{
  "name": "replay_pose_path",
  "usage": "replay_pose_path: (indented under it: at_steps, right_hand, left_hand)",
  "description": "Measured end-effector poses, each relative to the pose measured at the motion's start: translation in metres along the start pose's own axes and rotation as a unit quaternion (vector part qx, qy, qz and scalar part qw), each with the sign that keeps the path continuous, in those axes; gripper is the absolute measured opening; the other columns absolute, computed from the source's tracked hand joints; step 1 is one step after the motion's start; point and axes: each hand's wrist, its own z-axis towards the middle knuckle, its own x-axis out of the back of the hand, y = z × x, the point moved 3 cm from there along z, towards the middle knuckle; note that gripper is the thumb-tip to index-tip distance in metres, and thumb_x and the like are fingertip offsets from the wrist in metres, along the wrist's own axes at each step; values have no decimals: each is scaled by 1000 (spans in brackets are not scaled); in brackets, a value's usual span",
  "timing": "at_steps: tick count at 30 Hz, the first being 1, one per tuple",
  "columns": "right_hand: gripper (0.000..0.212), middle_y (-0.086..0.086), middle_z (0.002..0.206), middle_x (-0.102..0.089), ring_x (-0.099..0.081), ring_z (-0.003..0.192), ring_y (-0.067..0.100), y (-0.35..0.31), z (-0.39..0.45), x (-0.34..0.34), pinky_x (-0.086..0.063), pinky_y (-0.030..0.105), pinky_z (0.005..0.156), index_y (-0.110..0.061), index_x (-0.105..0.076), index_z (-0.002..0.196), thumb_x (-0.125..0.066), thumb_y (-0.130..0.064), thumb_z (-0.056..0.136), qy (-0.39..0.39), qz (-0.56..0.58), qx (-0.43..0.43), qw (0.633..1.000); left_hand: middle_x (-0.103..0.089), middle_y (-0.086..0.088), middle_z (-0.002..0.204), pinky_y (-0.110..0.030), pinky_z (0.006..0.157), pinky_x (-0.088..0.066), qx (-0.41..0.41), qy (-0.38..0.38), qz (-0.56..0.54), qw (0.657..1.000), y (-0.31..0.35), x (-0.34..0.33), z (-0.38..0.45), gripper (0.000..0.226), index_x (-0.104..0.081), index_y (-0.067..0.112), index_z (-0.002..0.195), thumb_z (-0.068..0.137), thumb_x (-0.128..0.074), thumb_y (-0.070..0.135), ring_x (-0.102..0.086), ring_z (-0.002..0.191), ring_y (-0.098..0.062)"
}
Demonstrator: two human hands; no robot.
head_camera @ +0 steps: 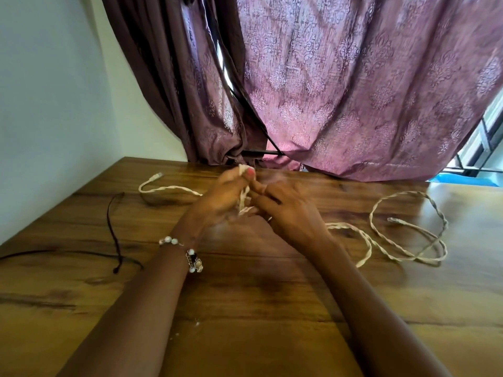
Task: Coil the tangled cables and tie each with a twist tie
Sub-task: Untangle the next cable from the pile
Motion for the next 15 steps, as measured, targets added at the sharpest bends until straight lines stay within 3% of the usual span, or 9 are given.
replay_pose_path:
  at_steps: [3,6,10,15]
  right_hand:
    - [23,6,86,-62,-58,72,24,21,-4,10,-47,34,59,-9,-64,100,-62,-26,85,27,111,-120,986]
    - [29,1,79,-63,-57,66,17,42,-11,15,-44,28,55,-9,-64,94,-70,-35,81,40,119,-188,974]
    - [28,4,78,-64,-58,64,19,54,-14,13,-50,37,53,-7,-66,88,-73,-32,78,30,132,-179,975]
    - [33,6,80,-68,-63,70,31,48,-18,4,-51,40,53,-14,-69,93,-55,-44,89,-78,18,-192,978]
  left_hand:
    - [-61,-6,56,-26,45,-49,29,-110,67,991,-10,-16,-4,30,-52,3,86,101,-39,26,-58,45,-15]
    - [-38,-5,46,-18,43,-30,26,-193,37,980,-7,-22,-7,42,-50,-2,86,97,-40,38,-32,32,-10]
    - [-28,2,44,-12,36,-21,96,-175,55,978,-7,-18,-8,45,-51,0,87,100,-31,38,-18,31,-3]
    - [-27,4,43,-13,37,-14,132,-175,43,975,-13,-9,-9,36,-53,3,84,95,-42,35,-18,30,-2]
